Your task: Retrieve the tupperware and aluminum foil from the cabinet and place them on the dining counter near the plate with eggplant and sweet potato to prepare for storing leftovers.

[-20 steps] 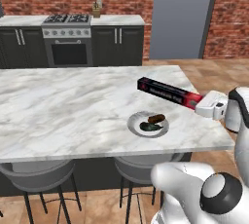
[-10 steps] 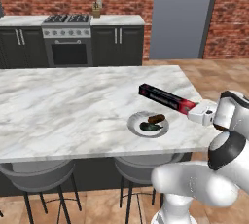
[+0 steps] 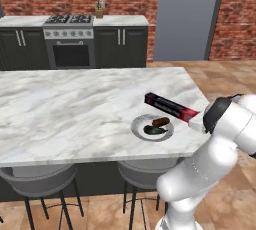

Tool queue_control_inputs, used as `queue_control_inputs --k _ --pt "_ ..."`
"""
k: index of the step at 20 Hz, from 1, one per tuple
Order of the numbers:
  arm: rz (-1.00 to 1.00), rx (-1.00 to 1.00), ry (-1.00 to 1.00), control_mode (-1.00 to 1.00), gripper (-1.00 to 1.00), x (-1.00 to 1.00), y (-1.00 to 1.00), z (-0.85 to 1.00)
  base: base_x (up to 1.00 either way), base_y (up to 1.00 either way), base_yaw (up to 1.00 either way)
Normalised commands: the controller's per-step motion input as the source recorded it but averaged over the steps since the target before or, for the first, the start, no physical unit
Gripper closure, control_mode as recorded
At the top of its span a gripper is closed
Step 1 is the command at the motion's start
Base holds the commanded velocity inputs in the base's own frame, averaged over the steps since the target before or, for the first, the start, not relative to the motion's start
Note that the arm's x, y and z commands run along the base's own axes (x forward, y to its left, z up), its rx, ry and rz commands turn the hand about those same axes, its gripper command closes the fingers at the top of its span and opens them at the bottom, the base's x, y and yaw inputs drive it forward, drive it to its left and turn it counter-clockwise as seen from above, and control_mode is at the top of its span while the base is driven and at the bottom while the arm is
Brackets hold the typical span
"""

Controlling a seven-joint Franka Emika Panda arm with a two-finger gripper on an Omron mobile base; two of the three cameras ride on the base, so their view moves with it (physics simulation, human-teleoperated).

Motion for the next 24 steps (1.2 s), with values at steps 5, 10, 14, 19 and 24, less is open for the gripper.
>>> queue_control_inputs --k 5,10,14,19,24 --pt "-0.01 0.00 0.00 -1.00 1.00 0.44 -0.19 -0.51 0.00 0.00 0.00" --pt "-0.01 0.00 0.00 -1.00 1.00 0.44 -0.14 -0.56 0.00 0.00 0.00" --pt "-0.01 0.00 0.00 -1.00 1.00 0.32 -0.01 -0.61 0.00 0.00 0.00" --pt "0.00 0.00 0.00 -1.00 -1.00 0.17 -0.01 -0.29 0.00 0.00 0.00" --pt "0.00 -0.02 0.00 -1.00 -1.00 -0.39 0.00 0.64 0.00 0.00 0.00"
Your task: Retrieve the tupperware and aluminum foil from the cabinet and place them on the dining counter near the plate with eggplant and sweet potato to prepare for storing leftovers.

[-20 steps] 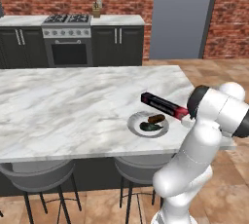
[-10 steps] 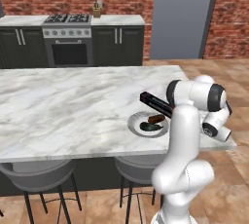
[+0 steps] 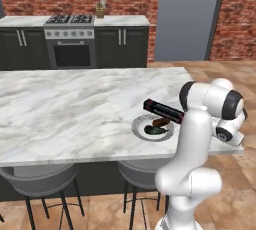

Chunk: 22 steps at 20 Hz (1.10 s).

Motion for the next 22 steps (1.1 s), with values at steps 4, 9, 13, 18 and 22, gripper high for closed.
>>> queue_control_inputs --k 4,9,13,18,22 --pt "-0.03 -0.15 0.01 -1.00 -1.00 -0.74 0.06 1.00 0.00 0.00 0.00" --pt "-0.03 -0.26 0.08 -1.00 -1.00 -0.94 0.43 1.00 0.00 0.00 0.00" --pt "-0.05 -0.31 0.12 -1.00 -1.00 -1.00 0.59 1.00 0.00 0.00 0.00" --pt "-0.04 -0.36 0.15 -1.00 -1.00 -0.91 0.74 1.00 0.00 0.00 0.00" --pt "0.00 -0.41 0.17 -1.00 -1.00 -0.88 0.76 1.00 0.00 0.00 0.00"
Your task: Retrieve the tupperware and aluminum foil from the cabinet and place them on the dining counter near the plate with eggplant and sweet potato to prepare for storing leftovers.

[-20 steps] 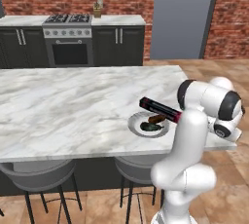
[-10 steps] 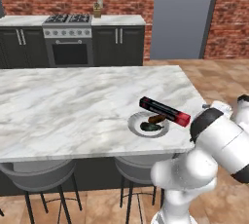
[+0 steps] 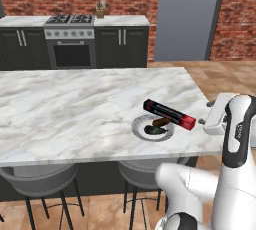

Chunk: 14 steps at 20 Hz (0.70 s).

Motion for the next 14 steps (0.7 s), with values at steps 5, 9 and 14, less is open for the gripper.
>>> queue_control_inputs --k 5,9,14 --pt "0.00 -0.49 0.10 -1.00 -1.00 -0.55 0.61 1.00 0.00 0.00 0.00" --pt "0.00 -0.45 0.09 -1.00 -1.00 -0.31 0.40 1.00 0.00 0.00 0.00" --pt "0.00 -0.14 0.04 1.00 -1.00 -0.10 0.04 0.40 -0.19 0.00 0.00"
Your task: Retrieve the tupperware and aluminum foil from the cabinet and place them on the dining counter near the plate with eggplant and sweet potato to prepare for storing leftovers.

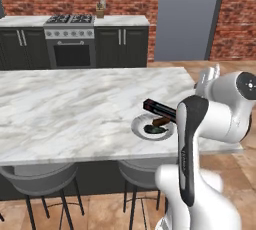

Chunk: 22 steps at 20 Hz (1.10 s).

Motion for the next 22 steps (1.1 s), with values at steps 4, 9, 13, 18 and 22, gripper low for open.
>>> queue_control_inputs --k 4,9,13,18,22 --pt "0.00 0.00 0.00 1.00 -1.00 0.00 0.00 0.00 -0.51 -0.63 -0.16" --pt "0.00 0.00 0.00 1.00 -1.00 0.00 0.00 0.00 -0.15 -1.00 -0.33" --pt "0.00 0.00 0.00 1.00 -1.00 0.00 0.00 0.00 0.02 -1.00 -0.29" --pt "0.00 0.00 0.00 1.00 -1.00 0.00 0.00 0.00 0.38 -1.00 -0.21" --pt "0.00 0.00 0.00 1.00 -1.00 0.00 0.00 0.00 0.95 -0.74 -0.04"
